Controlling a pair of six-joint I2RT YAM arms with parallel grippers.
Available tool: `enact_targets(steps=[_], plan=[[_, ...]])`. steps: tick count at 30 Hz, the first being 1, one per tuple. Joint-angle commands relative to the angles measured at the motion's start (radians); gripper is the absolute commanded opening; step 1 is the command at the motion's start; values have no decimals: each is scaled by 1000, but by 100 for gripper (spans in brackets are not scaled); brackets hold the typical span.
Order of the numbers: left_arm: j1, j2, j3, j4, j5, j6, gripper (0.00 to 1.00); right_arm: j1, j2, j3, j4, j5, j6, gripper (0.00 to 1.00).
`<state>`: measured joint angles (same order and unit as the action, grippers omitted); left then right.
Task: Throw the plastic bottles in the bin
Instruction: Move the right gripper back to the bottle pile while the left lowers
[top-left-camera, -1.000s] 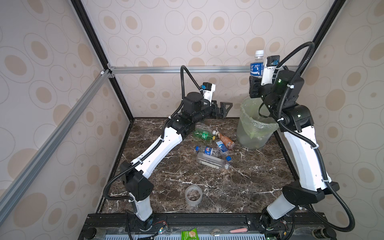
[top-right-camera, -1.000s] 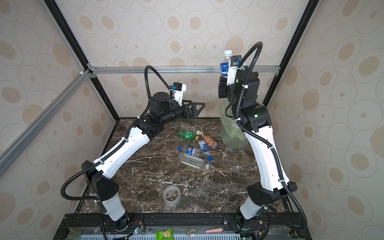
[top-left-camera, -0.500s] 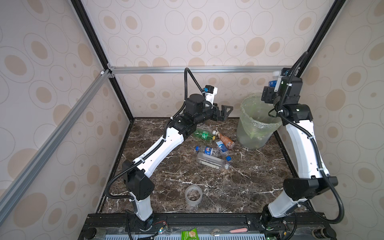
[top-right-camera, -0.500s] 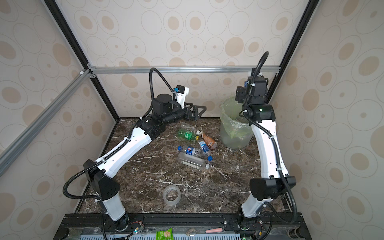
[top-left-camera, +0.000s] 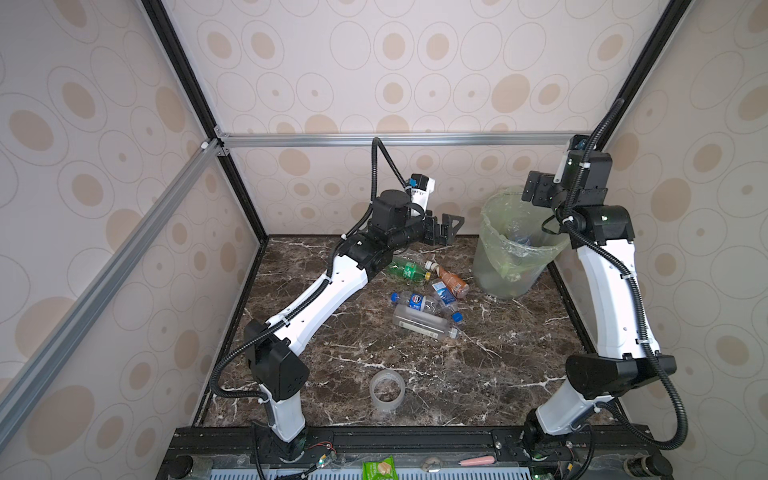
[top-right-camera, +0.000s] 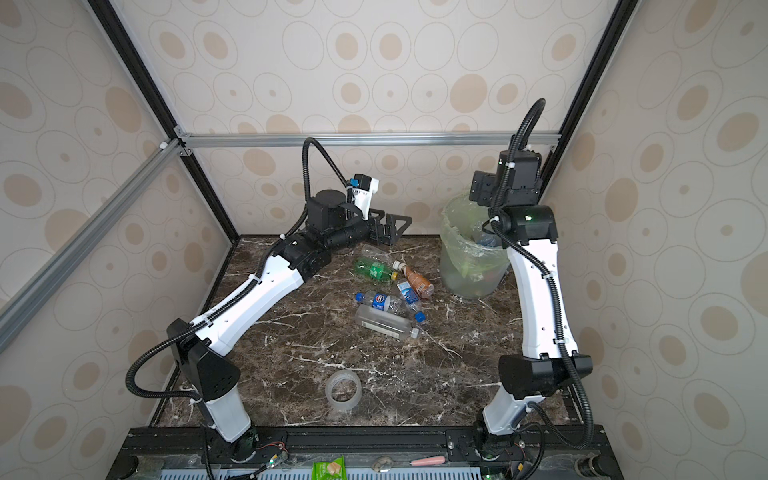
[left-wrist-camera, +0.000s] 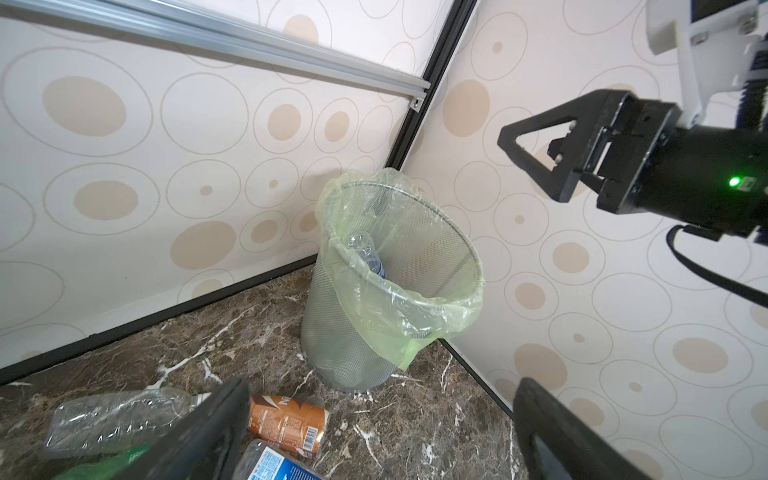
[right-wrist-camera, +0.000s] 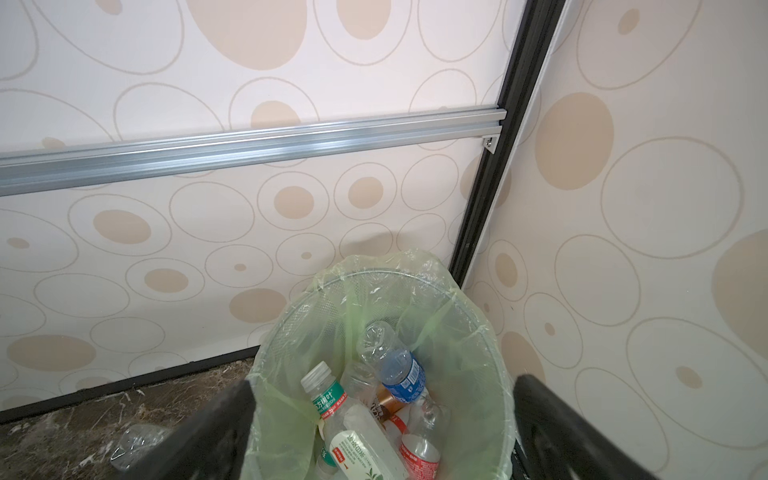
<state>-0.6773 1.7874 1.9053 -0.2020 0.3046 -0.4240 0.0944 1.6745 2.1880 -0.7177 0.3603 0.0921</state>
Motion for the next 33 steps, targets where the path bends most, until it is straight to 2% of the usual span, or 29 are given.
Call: enact_targets(steps=[1,9,15,23,27,33], plan=[[-8,-28,-17,-19,-28,32,99,8,-2,3,-22,-19,17,100],[-6,-82,-109,-46,-127,13,99,95,-51,-87,10,-67,-14,100],[7,-137,-223,-98,-162,-35,99,210,-126,-290,63,-51,-35,100],[34,-287,-521,-147,-210,-116,99,344,-235,-627,118,-73,1,100],[75,-367,-662,-140,-211,-181,99,418,-277,-818,172,-90,18,100],[178,-435,-811,-100,-128,-290,99,488,-290,-1016,230,-235,27,100]])
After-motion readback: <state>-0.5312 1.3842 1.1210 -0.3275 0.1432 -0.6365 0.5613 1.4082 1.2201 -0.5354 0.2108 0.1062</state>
